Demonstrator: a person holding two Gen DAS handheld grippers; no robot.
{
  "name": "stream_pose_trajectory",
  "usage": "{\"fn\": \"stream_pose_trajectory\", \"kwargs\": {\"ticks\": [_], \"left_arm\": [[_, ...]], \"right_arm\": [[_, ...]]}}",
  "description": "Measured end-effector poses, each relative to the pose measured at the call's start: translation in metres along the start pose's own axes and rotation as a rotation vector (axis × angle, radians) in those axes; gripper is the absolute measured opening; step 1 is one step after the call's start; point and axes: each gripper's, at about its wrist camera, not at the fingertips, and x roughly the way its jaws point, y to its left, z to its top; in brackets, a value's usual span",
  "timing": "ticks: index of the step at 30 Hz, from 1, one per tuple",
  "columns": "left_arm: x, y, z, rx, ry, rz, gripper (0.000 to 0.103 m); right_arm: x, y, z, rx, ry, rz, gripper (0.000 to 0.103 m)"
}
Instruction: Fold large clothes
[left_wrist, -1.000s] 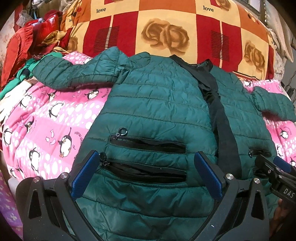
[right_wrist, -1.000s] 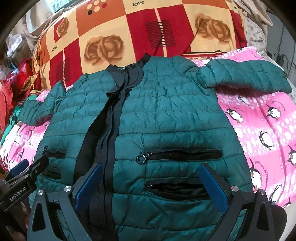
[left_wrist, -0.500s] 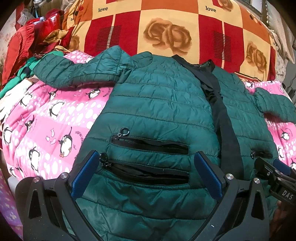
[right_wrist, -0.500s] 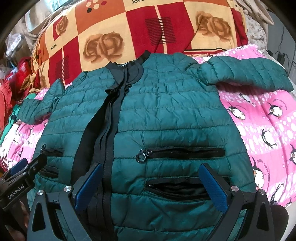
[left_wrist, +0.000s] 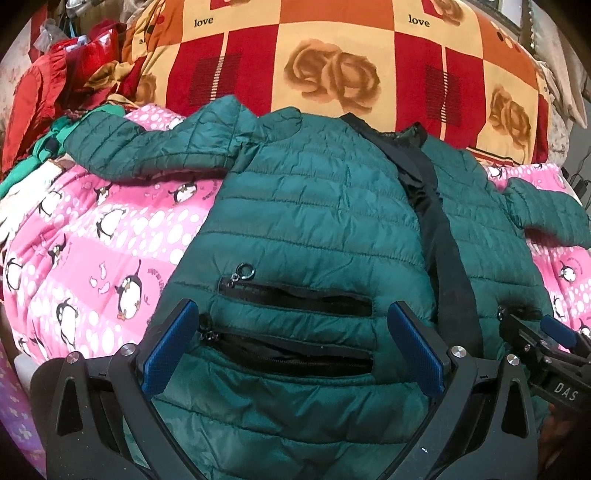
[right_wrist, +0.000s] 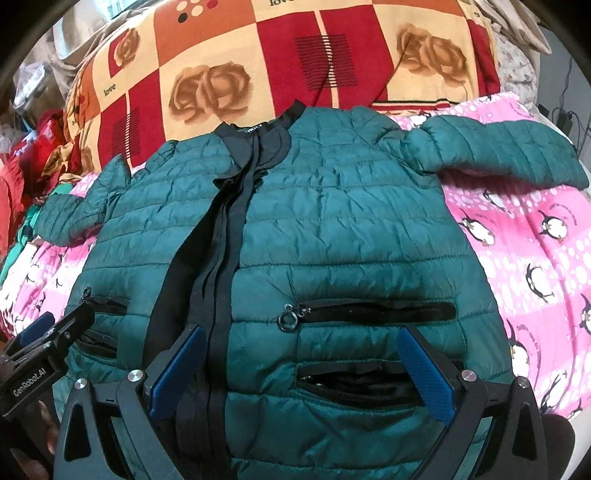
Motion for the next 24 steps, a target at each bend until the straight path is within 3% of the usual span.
{"fn": "stream_pose_trajectory", "kwargs": {"ticks": [24], "left_arm": [[0.004, 0.001, 0.024, 0.005, -0.025, 0.014, 0.102]], "right_arm": [[0.011, 0.008, 0.029, -0.011, 0.025, 0.020, 0.103]]}}
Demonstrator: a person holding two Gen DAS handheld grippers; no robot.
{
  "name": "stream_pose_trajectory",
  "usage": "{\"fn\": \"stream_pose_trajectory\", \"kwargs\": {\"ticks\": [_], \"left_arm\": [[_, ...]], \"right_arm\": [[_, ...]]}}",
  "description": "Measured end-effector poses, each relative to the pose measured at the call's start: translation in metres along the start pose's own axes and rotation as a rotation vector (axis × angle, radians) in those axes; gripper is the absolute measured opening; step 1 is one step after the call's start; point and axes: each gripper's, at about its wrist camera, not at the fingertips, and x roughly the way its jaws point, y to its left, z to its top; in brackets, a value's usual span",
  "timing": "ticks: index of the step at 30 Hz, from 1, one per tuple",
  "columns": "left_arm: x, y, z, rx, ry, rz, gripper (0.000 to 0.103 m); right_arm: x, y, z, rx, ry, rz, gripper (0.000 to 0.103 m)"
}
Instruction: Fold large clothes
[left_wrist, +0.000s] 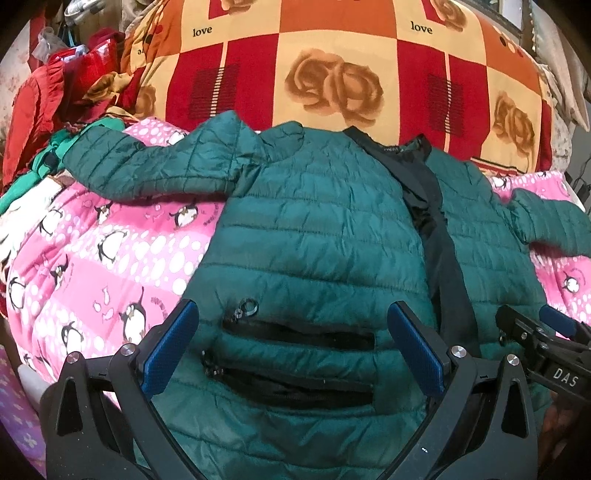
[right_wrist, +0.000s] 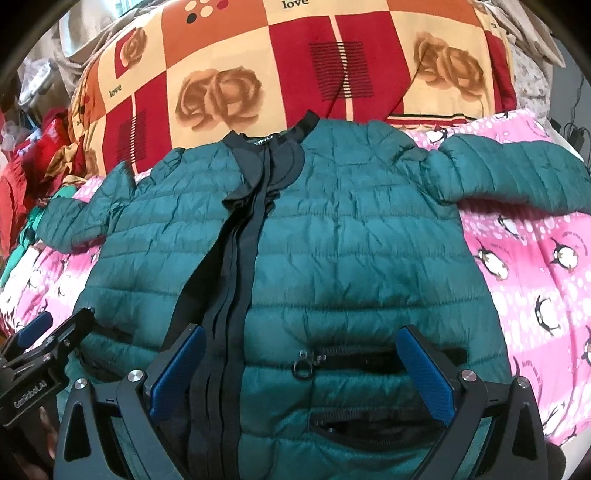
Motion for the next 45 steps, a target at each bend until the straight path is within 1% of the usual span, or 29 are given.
{"fn": "stream_pose_trajectory", "kwargs": {"ticks": [3, 8, 16, 19, 24, 28, 33, 40, 45], "left_arm": [[0.003, 0.002, 0.008, -0.004, -0.007, 0.003, 0.102], [0.011, 0.004, 0.017, -0.015, 0.005, 0.000, 0.102], [0.027, 0.001, 0.035, -0.010, 0.028, 0.032, 0.102], [0.031, 0.002, 0.043, -0.008, 0.034, 0.032, 0.102], [0.036, 0.005, 0.062, -0.020, 0.020, 0.047, 0.102], [0.038, 0.008, 0.078, -0.022, -0.006, 0.066, 0.102], [0.044, 0.014, 0.096, -0.035, -0.023, 0.085, 0.102], [0.059, 0.018, 0.106, -0.033, -0.022, 0.109, 0.102], [0.070, 0.020, 0.106, -0.036, -0.012, 0.123, 0.102]], "right_arm": [[0.003, 0.002, 0.009, -0.003, -0.001, 0.004, 0.103], [0.010, 0.007, 0.024, -0.013, -0.002, -0.001, 0.103], [0.023, 0.006, 0.042, -0.014, 0.006, -0.020, 0.103], [0.027, 0.005, 0.049, -0.010, 0.010, -0.016, 0.103], [0.033, 0.008, 0.064, -0.028, 0.004, -0.012, 0.103], [0.035, 0.009, 0.076, -0.028, -0.005, -0.001, 0.103], [0.042, 0.014, 0.087, -0.032, -0.004, -0.019, 0.103], [0.050, 0.024, 0.100, -0.065, -0.023, -0.047, 0.103], [0.061, 0.027, 0.103, -0.072, -0.013, -0.059, 0.103]]}}
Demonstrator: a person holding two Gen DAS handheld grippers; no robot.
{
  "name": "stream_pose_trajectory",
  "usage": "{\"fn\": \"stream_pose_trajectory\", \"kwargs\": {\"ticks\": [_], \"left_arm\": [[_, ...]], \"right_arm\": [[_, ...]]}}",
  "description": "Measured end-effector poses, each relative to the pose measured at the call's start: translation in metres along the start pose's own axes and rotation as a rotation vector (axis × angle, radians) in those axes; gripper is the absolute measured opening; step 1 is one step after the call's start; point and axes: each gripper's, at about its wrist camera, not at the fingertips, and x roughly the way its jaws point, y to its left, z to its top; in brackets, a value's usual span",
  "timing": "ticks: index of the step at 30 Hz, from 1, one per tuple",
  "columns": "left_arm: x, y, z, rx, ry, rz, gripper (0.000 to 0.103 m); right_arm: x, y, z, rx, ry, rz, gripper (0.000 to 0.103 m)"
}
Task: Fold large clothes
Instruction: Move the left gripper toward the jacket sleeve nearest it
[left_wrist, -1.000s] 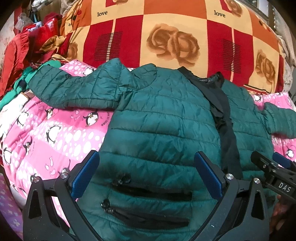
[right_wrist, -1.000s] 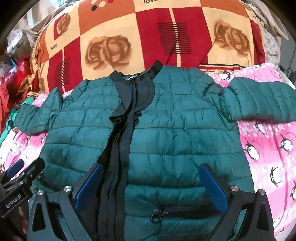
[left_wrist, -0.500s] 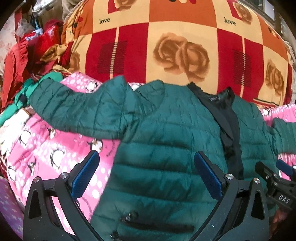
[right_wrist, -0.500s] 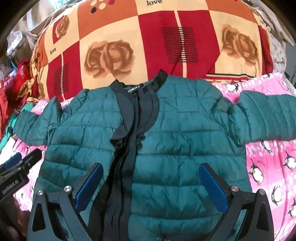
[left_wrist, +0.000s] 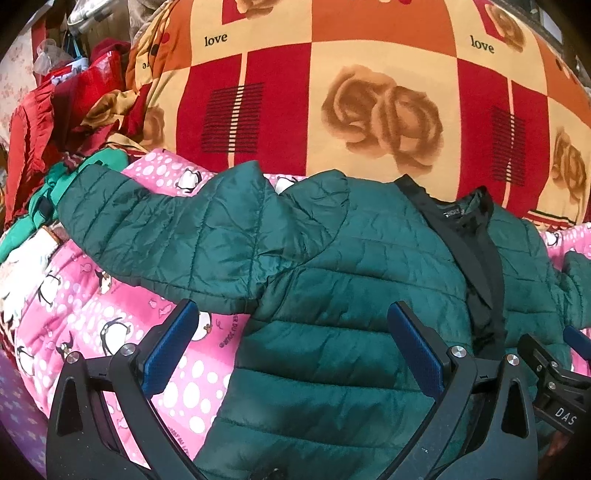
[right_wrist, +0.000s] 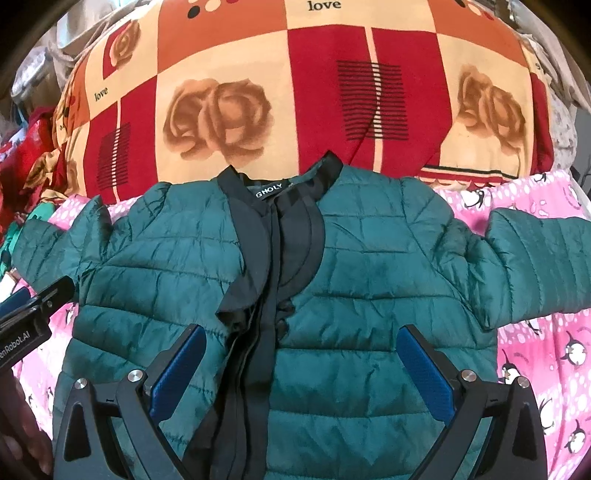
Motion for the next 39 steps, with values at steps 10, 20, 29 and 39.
{"fn": "stream_pose_trajectory", "kwargs": {"ticks": [10, 20, 29, 39], "left_arm": [[0.013, -0.004, 0.002, 0.015, -0.004, 0.019, 0.102], [0.020, -0.005, 0.002, 0.019, -0.008, 0.013, 0.102], [0.027, 0.002, 0.004, 0.014, -0.013, 0.032, 0.102], [0.028, 0.041, 0.014, -0.046, -0.030, 0.076, 0.102]], "right_arm": [[0.020, -0.004, 0.000, 0.032, 0.008, 0.009, 0.103], [0.029, -0.008, 0.002, 0.031, 0.011, -0.011, 0.103], [0.040, -0.007, 0.005, 0.043, 0.018, -0.001, 0.103], [0.044, 0.004, 0.006, 0.026, 0.028, 0.020, 0.103]]}}
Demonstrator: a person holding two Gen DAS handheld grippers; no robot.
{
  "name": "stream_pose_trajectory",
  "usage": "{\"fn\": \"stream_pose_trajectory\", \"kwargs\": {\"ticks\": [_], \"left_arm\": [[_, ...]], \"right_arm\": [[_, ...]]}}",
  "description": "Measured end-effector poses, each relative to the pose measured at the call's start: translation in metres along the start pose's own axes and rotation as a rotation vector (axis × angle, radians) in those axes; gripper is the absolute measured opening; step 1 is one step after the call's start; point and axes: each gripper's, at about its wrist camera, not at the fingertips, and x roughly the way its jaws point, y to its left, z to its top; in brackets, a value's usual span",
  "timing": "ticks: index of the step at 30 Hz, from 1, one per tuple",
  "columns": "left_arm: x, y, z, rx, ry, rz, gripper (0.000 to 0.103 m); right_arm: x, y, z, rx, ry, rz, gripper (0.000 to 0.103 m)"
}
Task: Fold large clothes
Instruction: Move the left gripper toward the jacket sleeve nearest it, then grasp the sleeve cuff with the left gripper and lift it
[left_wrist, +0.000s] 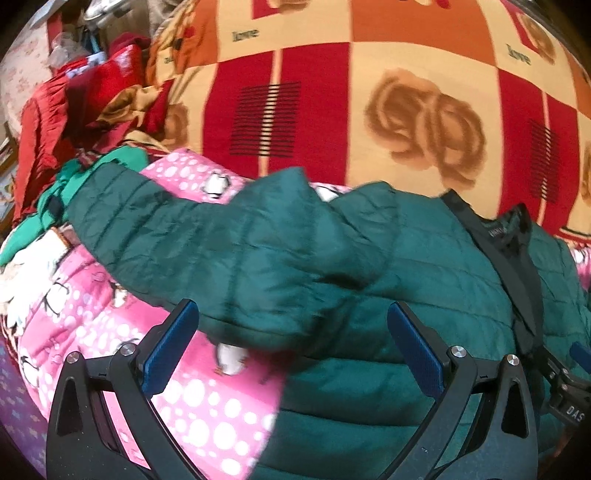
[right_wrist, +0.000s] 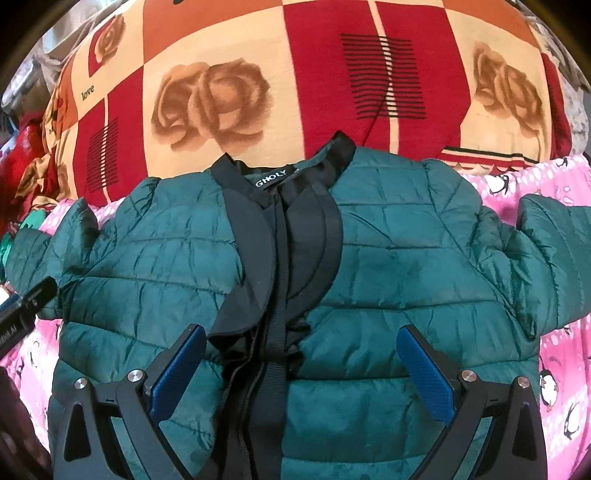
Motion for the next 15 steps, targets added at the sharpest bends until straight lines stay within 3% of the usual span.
{"fn": "stream_pose_trajectory", "kwargs": {"ticks": [6, 15], "left_arm": [[0.009, 0.052, 0.014, -0.089, -0.003, 0.054, 0.102], [0.039, 0.174, 0.037, -0.393, -0.001, 0.116, 0.102]], "right_arm": [[0.000, 0.003, -0.003, -0.005, 0.012, 0.007, 0.103], [0.000, 0.010, -0.009, -0.028, 0.032, 0.022, 0.103]]}}
